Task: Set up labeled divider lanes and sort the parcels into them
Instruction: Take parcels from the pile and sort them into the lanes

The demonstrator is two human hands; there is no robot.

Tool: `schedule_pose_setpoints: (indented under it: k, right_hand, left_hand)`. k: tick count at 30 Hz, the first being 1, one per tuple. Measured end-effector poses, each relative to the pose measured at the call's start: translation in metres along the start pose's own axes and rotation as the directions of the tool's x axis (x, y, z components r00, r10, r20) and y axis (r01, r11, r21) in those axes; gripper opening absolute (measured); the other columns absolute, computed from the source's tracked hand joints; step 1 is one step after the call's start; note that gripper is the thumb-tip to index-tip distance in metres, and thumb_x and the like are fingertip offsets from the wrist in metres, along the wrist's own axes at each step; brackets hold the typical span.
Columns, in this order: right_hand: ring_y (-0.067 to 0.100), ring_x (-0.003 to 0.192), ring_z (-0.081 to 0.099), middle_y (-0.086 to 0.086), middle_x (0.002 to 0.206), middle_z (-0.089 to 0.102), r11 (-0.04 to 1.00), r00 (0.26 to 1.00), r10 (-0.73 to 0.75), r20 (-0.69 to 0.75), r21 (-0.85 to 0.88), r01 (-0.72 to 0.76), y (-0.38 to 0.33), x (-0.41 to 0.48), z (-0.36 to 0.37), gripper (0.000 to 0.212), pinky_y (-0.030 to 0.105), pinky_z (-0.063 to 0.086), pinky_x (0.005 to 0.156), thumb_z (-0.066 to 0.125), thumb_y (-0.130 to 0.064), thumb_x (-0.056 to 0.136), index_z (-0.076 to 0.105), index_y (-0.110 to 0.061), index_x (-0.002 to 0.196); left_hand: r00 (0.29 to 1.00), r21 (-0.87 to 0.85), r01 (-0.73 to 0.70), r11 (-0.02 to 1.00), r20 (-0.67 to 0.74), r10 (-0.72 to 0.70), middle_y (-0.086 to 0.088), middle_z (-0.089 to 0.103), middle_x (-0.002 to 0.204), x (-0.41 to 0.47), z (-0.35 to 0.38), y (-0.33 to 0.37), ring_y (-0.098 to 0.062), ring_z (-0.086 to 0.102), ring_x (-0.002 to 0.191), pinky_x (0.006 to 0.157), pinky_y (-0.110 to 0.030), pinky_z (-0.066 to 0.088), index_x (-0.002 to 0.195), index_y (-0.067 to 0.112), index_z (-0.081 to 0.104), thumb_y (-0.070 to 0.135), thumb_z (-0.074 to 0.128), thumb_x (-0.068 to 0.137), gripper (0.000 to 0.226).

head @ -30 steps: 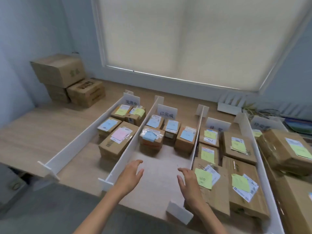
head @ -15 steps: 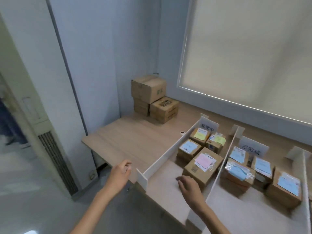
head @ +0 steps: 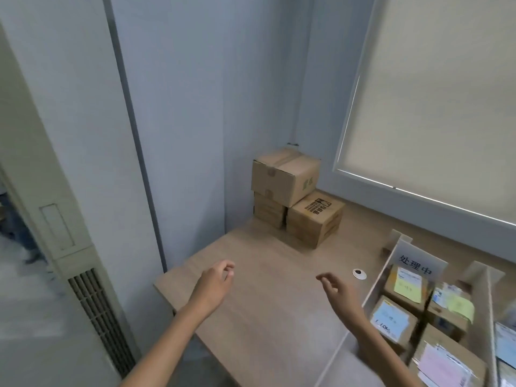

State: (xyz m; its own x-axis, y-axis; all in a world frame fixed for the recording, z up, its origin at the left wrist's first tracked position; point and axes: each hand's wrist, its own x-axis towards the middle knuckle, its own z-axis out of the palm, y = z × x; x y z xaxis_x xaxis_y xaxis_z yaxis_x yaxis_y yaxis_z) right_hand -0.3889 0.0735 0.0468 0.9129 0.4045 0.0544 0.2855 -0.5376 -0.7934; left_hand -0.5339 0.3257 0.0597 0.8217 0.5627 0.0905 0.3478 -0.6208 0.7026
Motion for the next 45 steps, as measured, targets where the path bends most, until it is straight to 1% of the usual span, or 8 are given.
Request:
schedule_pose_setpoints:
  k: [9,12,19,22,25,34,40,45]
  right_hand:
    - [0.022,0.082,0.062,0.008,0.095,0.068,0.989,0.984,0.125,-0.128,0.096,-0.113,-0.077,0.199,0.004,0.021,0.031,0.05,0.066,0.048,-0.01,0.093,0.066,-0.018,0.086]
    - [0.022,0.08,0.059,0.011,0.098,0.065,0.981,0.97,0.176,-0.169,0.108,-0.159,-0.102,0.266,0.006,0.021,0.024,0.045,0.06,0.044,-0.012,0.096,0.066,-0.011,0.096]
    - [0.021,0.065,0.053,0.011,0.094,0.057,0.905,0.887,0.413,-0.209,0.208,-0.372,-0.128,0.402,0.026,0.031,0.032,0.051,0.062,0.041,-0.017,0.095,0.057,-0.005,0.118]
    - [0.031,0.092,0.055,0.015,0.115,0.051,0.799,0.82,0.554,-0.145,0.369,-0.474,-0.133,0.448,0.037,0.043,0.042,0.051,0.078,0.042,-0.024,0.097,0.041,-0.005,0.136]
    - [0.041,0.125,0.042,0.017,0.147,0.032,0.694,0.753,0.651,-0.093,0.475,-0.541,-0.134,0.487,0.054,0.059,0.054,0.046,0.093,0.044,-0.034,0.098,0.024,-0.007,0.146]
    - [0.042,0.132,0.034,0.015,0.152,0.025,0.508,0.627,0.779,0.0,0.584,-0.633,-0.119,0.558,0.093,0.079,0.053,0.049,0.092,0.052,-0.056,0.088,0.025,-0.009,0.146]
    - [0.045,0.118,0.046,0.017,0.138,0.038,0.42,0.579,0.815,-0.004,0.693,-0.586,-0.1,0.567,0.102,0.069,0.06,0.054,0.073,0.068,-0.036,0.084,0.034,-0.009,0.138]
    - [0.044,0.12,0.045,0.016,0.139,0.039,0.389,0.561,0.828,-0.019,0.741,-0.548,-0.092,0.537,0.093,0.067,0.053,0.051,0.05,0.07,-0.025,0.085,0.034,-0.006,0.137]
  left_hand:
    - [0.994,-0.009,-0.106,0.994,0.009,0.106,-0.002,0.064,0.111,0.19,-0.02,-0.022,-0.018,0.059,0.106,0.084,-0.02,0.039,0.111,0.008,0.063,0.009,0.051,0.093,0.022]
    - [0.991,-0.041,-0.124,0.991,0.037,0.125,-0.001,0.066,0.107,0.255,-0.012,-0.029,-0.016,0.061,0.101,0.08,-0.019,0.039,0.107,0.011,0.065,0.009,0.053,0.092,0.02]
    - [0.965,-0.05,-0.203,0.978,0.162,0.209,0.003,0.064,0.11,0.399,0.013,-0.026,-0.01,0.057,0.098,0.084,-0.023,0.045,0.111,0.017,0.063,0.015,0.05,0.094,0.022]
    - [0.955,-0.076,-0.211,0.975,0.197,0.222,0.007,0.062,0.112,0.443,0.027,-0.028,-0.007,0.056,0.097,0.082,-0.022,0.045,0.112,0.02,0.062,0.018,0.049,0.095,0.022]
    - [0.949,-0.101,-0.201,0.974,0.228,0.219,0.009,0.06,0.112,0.477,0.043,-0.035,-0.007,0.056,0.098,0.084,-0.022,0.046,0.113,0.022,0.06,0.019,0.048,0.096,0.022]
    - [0.923,-0.152,-0.16,0.975,0.328,0.203,0.013,0.056,0.113,0.521,0.085,-0.062,-0.004,0.054,0.102,0.084,-0.017,0.042,0.114,0.023,0.058,0.017,0.046,0.097,0.022]
    - [0.932,-0.185,-0.084,0.979,0.332,0.143,0.011,0.059,0.113,0.522,0.09,-0.082,-0.004,0.055,0.103,0.087,-0.018,0.043,0.109,0.026,0.06,0.015,0.047,0.096,0.022]
    - [0.981,-0.311,-0.016,0.95,0.179,0.075,0.004,0.064,0.108,0.521,0.073,-0.08,-0.008,0.056,0.097,0.078,-0.021,0.041,0.109,0.019,0.062,0.007,0.047,0.095,0.024]
